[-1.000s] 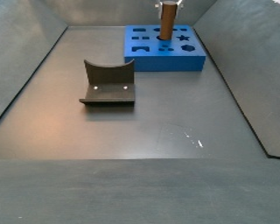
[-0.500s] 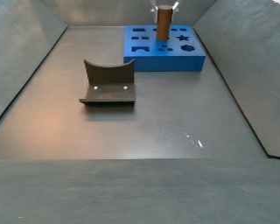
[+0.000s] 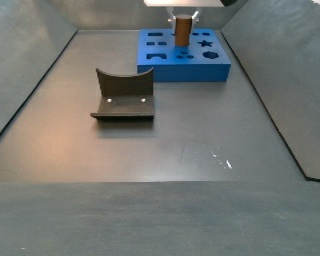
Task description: Insert the round object.
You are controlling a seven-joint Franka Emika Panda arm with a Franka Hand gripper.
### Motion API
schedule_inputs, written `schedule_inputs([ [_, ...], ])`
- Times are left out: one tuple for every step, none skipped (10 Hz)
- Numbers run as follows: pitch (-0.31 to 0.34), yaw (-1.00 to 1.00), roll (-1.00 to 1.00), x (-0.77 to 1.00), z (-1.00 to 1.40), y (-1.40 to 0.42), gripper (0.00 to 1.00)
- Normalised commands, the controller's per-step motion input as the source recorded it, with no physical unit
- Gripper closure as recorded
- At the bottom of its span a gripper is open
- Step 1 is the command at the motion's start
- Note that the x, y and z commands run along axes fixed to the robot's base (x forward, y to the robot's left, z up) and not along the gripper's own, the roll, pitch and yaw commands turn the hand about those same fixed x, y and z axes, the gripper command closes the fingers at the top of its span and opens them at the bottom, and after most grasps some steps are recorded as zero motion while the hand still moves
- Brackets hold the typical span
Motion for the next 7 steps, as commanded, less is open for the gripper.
schedule_inputs([
  [0.000,-0.08,0.18,0.13,-1.00,0.00,1.00],
  [0.000,-0.12,0.13,0.12,-1.00,0.00,1.00],
  [0.000,-0.14,0.04,0.05,-1.00,0.00,1.00],
  [0.000,-0.14,0.03,0.03,-1.00,0.00,1.00],
  [-0.021,-0.13,0.00,0.11,-1.00,0.03,1.00],
  [-0.156,-0.05,-0.10,0.00,-0.43,0.15,1.00],
  [0.023,0.00,0.00,0.05,0.00,0.00,1.00],
])
